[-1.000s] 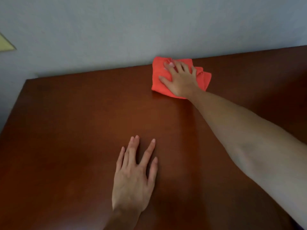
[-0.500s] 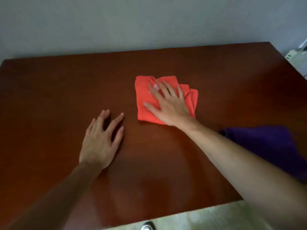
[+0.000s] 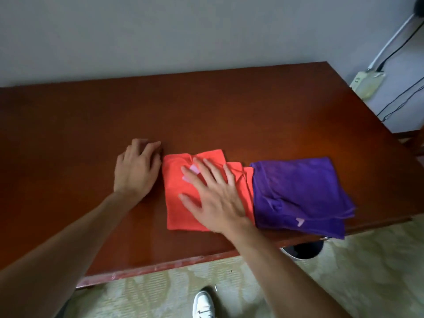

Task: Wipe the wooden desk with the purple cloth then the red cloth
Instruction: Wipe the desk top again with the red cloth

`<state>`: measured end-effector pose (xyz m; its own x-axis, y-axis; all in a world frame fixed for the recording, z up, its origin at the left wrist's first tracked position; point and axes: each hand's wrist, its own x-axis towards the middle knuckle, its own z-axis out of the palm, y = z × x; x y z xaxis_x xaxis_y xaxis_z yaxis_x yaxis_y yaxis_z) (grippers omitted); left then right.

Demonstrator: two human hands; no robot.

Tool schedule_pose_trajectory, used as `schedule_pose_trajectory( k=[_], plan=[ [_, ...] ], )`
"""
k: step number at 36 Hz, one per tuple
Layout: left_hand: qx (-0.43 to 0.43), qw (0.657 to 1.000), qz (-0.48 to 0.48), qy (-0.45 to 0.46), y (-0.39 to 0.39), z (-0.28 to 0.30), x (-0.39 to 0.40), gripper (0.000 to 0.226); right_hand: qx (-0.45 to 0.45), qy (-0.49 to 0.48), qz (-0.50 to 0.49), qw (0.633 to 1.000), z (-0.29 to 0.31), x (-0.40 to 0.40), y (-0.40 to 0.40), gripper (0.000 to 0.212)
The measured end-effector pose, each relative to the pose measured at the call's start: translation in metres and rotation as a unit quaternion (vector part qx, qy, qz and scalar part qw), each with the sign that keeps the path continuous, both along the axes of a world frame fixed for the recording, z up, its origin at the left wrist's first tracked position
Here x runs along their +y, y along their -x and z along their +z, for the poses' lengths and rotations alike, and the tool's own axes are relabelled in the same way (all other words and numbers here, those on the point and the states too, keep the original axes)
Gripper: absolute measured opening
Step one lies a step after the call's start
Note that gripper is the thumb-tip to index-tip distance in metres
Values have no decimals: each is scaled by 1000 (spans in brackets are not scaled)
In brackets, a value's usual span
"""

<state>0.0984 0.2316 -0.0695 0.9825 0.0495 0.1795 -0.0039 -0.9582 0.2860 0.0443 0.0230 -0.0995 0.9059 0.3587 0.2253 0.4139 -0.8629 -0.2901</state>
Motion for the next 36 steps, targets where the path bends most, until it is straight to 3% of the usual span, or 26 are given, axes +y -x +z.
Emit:
schedule_pose_trajectory(
  k=[4, 8, 11, 15, 21, 29, 36],
  plan=[
    [-24, 994, 23, 101, -23, 5, -43, 40, -20, 12, -55, 998, -2, -16, -83, 64],
    [-28, 993, -17, 113, -56, -8, -76, 41, 14, 50, -98, 994, 2, -26, -169, 75],
    [-15, 990, 15, 136, -75, -20, -88, 48, 24, 71, -78, 994, 8, -39, -236, 72],
    [-7, 1000, 14, 2, -77, -34, -97, 63, 33, 95, -55, 993, 12, -59, -315, 61],
    [21, 998, 2, -62, -79, -32, -98, 68, 46, 113, -32, 992, 18, -76, -403, 67],
    [48, 997, -17, -63, -81, -30, -95, 65, 42, 132, -22, 990, 17, -79, -417, 65],
    [47, 998, -21, -43, -81, -26, -94, 64, 49, 128, 1, 991, 19, -101, -343, 75]
  ],
)
